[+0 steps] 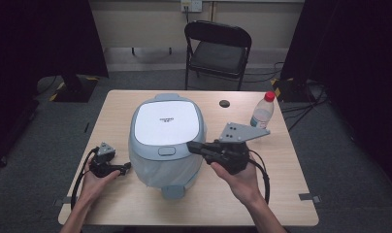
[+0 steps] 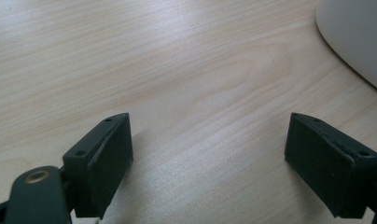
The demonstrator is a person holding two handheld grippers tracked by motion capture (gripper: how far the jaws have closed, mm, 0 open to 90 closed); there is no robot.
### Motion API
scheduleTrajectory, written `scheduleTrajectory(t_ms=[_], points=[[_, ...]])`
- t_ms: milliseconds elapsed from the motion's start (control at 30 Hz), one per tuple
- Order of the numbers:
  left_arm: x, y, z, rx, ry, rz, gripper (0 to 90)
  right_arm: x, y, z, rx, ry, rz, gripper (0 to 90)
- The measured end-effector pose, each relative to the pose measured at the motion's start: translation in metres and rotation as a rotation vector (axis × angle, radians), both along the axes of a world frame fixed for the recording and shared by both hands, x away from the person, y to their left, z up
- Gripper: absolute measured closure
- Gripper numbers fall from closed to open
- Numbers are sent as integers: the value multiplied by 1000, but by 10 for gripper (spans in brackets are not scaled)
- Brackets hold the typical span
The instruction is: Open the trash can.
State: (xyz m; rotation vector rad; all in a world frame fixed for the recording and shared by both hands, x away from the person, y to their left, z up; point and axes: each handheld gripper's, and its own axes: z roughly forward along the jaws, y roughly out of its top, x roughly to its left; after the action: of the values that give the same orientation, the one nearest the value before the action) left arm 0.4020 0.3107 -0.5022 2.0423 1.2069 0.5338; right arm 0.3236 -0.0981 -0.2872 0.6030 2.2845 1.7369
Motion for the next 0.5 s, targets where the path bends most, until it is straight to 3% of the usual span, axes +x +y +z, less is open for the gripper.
scheduleTrajectory(t_ms=[200,500], points=[[1,1,0,3,-2,-7,145,3,34,0,-28,13,95,900],[1,1,0,3,-2,-7,144,8,49,-4,-50,3,104,900]])
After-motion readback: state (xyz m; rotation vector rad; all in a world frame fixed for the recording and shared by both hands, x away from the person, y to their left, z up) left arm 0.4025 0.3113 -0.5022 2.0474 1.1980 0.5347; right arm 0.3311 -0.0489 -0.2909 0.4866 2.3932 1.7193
